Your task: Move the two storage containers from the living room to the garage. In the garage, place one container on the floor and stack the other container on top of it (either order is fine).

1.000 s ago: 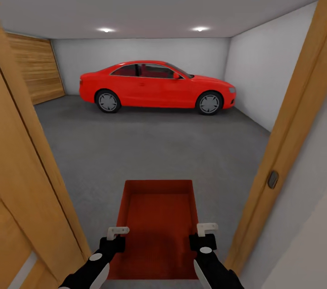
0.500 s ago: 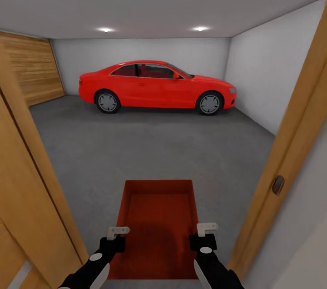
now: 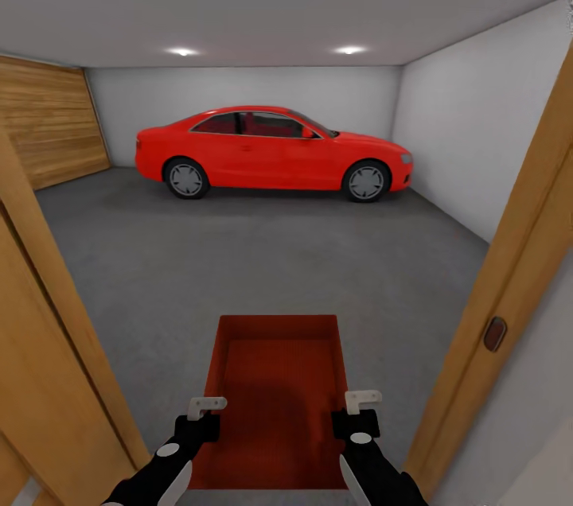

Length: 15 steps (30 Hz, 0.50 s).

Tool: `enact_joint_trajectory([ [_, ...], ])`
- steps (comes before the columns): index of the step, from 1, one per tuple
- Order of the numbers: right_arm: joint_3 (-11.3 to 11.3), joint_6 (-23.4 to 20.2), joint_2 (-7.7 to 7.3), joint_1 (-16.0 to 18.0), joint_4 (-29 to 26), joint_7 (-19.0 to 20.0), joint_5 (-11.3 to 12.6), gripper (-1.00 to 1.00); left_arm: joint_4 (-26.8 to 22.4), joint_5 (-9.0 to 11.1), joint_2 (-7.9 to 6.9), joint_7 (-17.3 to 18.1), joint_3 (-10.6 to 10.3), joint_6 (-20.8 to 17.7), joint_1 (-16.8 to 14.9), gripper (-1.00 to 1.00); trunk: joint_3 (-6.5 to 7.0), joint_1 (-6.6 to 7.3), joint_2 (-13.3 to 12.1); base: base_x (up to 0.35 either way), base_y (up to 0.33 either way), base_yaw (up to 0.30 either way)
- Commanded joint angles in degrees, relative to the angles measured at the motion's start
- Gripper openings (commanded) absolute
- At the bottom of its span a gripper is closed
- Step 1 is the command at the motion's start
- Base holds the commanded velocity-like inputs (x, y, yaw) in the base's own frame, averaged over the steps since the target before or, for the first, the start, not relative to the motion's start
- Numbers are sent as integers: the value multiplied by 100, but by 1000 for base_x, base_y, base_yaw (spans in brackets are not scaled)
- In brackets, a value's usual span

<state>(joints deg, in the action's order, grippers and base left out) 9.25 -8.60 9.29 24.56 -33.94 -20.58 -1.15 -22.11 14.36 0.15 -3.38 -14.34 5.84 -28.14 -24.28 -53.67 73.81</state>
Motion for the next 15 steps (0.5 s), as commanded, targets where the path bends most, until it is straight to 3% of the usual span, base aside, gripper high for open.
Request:
enact_joint_trajectory([
  [1,77,-55,-79,5,-23,-86,-237,-100,23,67,-26,-92,-34,8,-7,-100,-6,0,4,30,77,-112],
  [6,77,-54,-77,5,-24,-86,-237,-100,23,67,-24,-90,-34,12,-7,-100,-6,0,4,64,118,-43],
  [15,77,-54,-77,5,-25,-87,-244,-100,23,69,-26,-93,-34,11,-7,-100,-6,0,4,37,18,-6],
])
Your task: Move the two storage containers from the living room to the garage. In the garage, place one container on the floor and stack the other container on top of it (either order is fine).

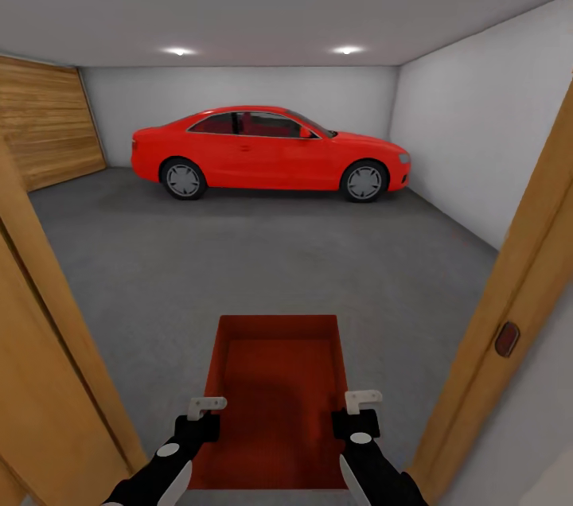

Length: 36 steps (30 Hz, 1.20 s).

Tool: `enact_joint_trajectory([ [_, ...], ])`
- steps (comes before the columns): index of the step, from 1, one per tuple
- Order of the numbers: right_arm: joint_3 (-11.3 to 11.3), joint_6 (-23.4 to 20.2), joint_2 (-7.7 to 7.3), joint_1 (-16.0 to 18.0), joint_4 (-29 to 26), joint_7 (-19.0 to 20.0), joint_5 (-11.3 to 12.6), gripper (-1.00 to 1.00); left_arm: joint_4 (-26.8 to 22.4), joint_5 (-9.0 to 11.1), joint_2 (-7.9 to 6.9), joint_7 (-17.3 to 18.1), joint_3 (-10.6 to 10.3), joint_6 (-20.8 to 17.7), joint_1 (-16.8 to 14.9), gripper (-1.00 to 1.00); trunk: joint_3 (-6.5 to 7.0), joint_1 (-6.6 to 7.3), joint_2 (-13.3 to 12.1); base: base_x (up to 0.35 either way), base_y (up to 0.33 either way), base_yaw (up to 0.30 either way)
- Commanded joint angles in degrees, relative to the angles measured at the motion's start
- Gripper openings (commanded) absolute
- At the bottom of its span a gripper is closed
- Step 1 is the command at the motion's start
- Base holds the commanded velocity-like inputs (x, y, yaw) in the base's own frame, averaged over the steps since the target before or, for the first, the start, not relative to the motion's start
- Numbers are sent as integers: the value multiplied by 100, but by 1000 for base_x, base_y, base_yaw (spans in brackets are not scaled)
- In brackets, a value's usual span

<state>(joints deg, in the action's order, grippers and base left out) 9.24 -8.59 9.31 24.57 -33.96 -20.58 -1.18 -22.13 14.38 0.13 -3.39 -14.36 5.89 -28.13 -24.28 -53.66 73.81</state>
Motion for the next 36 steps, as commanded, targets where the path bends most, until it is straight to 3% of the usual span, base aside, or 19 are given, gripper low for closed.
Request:
enact_joint_trajectory([
  [1,78,-55,-80,4,-23,-88,-242,-100,24,69,-23,-91,-33,8,-8,-100,-6,-1,4,199,3,-1],
  [8,78,-55,-80,4,-22,-91,-237,-100,24,66,-26,-91,-33,9,-8,-100,-6,-1,4,255,1,0],
  [19,78,-55,-79,4,-21,-87,-235,-100,24,65,-27,-91,-33,8,-8,-100,-6,-1,4,77,0,0],
  [36,78,-55,-78,4,-17,-86,-234,-100,24,67,-31,-91,-32,15,-8,-100,-6,-1,4,309,0,0],
])
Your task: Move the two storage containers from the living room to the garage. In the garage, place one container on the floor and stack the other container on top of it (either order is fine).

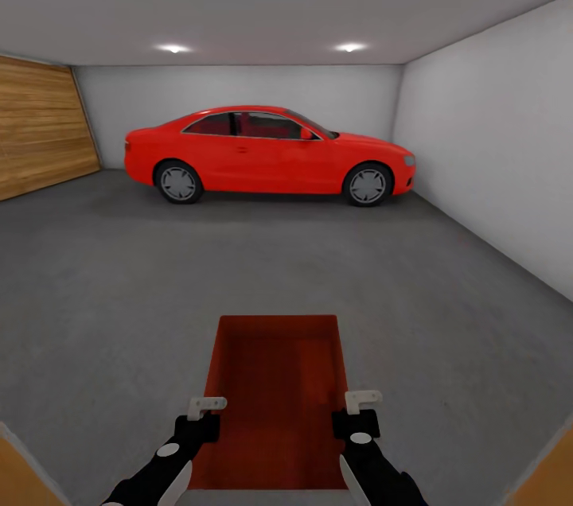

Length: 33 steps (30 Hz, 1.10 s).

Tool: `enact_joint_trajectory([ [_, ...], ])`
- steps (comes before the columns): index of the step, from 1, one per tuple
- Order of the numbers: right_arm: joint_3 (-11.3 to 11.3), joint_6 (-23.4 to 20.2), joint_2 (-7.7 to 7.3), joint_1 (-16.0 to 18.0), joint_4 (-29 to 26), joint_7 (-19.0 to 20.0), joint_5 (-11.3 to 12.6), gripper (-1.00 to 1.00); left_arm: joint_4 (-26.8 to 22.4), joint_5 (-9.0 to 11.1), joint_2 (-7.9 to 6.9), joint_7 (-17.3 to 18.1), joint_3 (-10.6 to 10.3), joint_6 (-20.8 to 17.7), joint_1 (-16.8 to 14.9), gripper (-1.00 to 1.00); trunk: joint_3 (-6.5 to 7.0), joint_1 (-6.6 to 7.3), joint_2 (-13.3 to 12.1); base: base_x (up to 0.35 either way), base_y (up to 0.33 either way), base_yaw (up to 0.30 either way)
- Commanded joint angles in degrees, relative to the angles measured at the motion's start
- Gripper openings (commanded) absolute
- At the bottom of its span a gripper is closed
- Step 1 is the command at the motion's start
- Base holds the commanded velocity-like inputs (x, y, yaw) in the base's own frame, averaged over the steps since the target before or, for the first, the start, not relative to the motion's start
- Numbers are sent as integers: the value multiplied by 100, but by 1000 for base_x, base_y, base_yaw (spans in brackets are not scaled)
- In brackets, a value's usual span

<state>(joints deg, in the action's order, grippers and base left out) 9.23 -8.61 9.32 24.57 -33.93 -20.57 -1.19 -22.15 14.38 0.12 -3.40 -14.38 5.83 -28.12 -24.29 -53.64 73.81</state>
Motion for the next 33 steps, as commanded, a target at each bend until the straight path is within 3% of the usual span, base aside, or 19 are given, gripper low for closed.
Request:
enact_joint_trajectory([
  [1,79,-53,-79,4,-20,-87,-233,-100,26,68,-29,-91,-30,22,-9,-100,-6,-3,4,318,0,0],
  [16,79,-53,-79,4,-20,-87,-233,-100,26,65,-27,-91,-29,24,-9,-100,-6,-3,4,295,0,0],
  [33,79,-53,-79,4,-20,-87,-233,-100,26,65,-21,-91,-29,7,-9,-100,-6,-3,4,38,29,0],
])
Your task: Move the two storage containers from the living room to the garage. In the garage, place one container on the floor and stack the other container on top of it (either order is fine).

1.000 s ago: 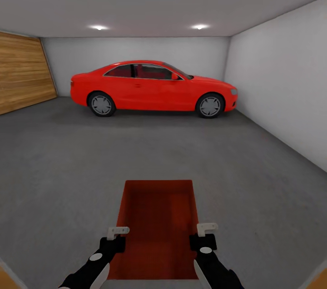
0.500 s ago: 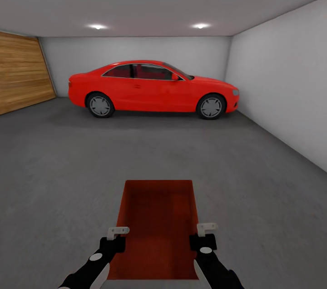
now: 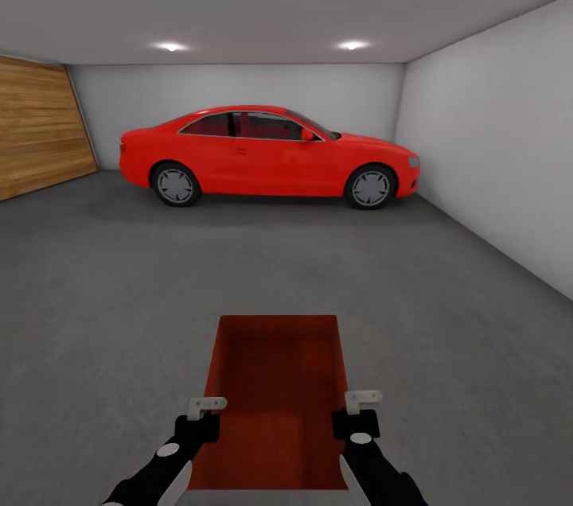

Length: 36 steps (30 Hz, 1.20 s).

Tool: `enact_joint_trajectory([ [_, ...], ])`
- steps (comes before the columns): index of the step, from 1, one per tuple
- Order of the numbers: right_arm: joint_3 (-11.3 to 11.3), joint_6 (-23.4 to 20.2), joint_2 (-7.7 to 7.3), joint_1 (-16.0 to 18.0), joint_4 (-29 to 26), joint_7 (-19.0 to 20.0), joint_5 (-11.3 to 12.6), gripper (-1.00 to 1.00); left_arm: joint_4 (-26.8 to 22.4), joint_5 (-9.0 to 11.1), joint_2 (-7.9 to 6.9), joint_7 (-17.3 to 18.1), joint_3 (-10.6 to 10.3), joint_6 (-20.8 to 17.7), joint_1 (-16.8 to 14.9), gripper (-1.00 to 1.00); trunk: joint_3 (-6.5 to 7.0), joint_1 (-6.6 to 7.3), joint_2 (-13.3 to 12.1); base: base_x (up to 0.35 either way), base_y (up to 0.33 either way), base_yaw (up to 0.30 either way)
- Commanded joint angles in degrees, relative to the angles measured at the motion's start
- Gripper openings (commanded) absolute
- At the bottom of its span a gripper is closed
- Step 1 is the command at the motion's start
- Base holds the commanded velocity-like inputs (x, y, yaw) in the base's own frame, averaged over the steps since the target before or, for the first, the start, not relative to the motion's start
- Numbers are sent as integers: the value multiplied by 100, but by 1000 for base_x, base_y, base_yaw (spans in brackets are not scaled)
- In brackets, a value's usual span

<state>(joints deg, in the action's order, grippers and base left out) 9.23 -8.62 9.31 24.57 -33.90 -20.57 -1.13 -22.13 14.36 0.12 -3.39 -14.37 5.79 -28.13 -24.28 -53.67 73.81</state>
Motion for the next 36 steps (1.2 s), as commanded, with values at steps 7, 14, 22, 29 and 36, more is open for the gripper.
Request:
enact_joint_trajectory([
  [7,80,-52,-78,4,-20,-88,-238,-100,25,67,-21,-92,-30,16,-8,-100,-6,0,4,79,21,0],
  [14,79,-52,-78,4,-21,-88,-238,-100,25,67,-21,-92,-30,18,-8,-100,-6,0,4,298,69,0],
  [22,80,-53,-78,4,-22,-88,-238,-100,25,67,-21,-92,-30,20,-8,-100,-6,0,4,336,78,0],
  [29,80,-53,-78,4,-21,-88,-238,-100,25,67,-24,-92,-31,19,-8,-100,-6,0,4,340,23,0],
  [36,79,-53,-78,4,-24,-89,-245,-100,25,67,-25,-92,-33,21,-8,-100,-6,0,4,340,2,0],
])
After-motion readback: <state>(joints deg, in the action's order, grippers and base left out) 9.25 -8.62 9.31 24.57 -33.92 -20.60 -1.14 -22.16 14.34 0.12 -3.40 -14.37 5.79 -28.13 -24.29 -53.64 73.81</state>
